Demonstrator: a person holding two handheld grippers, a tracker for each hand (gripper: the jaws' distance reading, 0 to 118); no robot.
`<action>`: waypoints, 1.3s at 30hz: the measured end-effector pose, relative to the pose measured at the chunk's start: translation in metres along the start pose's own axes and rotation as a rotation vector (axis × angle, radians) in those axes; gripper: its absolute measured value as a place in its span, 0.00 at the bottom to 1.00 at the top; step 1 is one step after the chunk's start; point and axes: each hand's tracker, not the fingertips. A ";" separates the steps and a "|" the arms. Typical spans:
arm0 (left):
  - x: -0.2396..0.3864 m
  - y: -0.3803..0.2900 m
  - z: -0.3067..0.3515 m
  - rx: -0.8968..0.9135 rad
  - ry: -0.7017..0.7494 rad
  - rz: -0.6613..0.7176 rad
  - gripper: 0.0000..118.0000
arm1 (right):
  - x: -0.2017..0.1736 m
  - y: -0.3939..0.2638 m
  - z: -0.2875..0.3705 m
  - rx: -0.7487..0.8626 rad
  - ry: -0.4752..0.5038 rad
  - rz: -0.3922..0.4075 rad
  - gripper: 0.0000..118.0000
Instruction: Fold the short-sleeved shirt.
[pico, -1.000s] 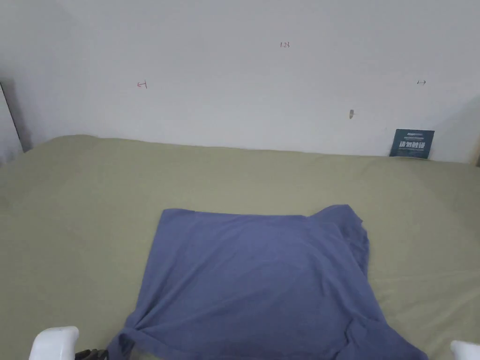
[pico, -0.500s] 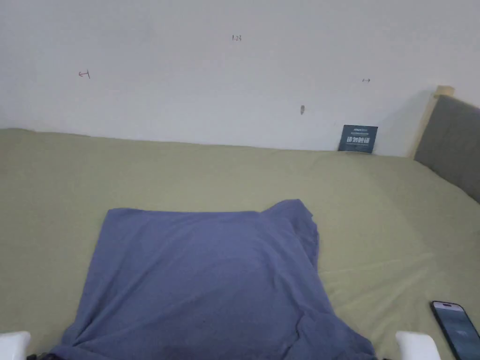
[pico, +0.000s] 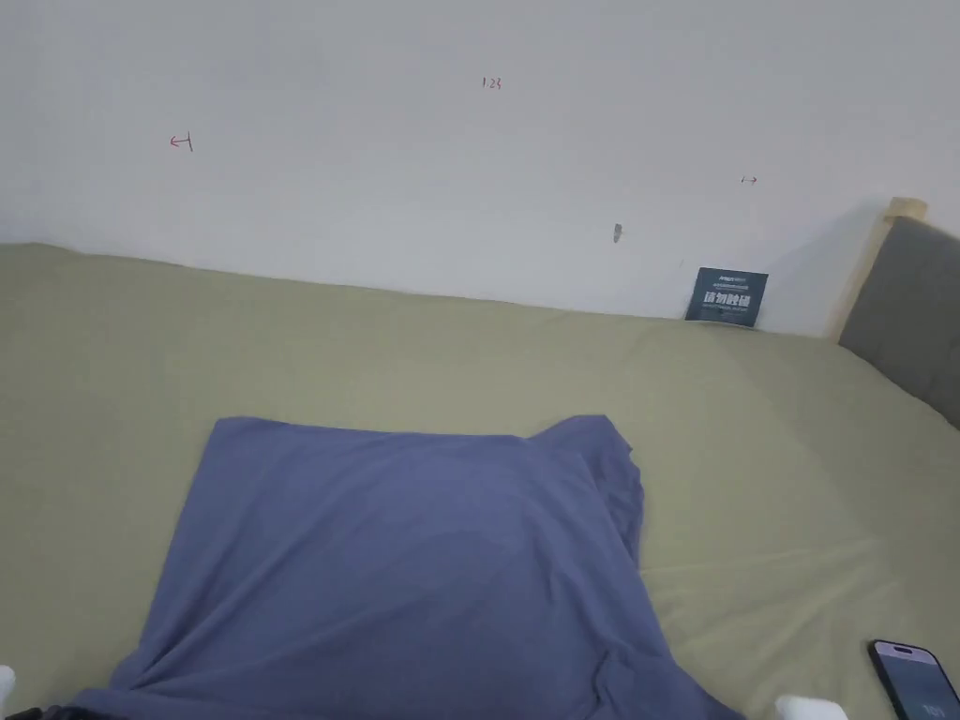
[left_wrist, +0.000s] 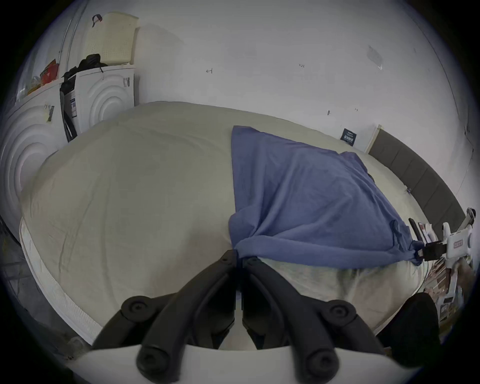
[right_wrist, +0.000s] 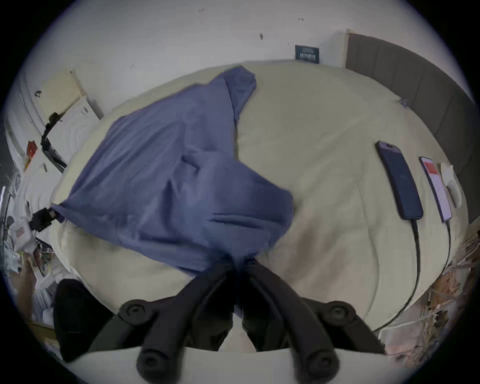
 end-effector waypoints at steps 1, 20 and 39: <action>-0.002 0.001 0.001 0.006 -0.002 0.006 0.03 | -0.006 0.000 0.010 0.058 -0.030 0.056 0.03; -0.003 0.143 -0.085 -0.108 0.042 -0.123 0.03 | -0.020 0.159 -0.037 0.241 0.008 0.207 0.03; -0.001 0.129 -0.053 0.052 0.034 0.010 0.66 | -0.014 0.132 -0.022 0.402 -0.077 0.127 0.88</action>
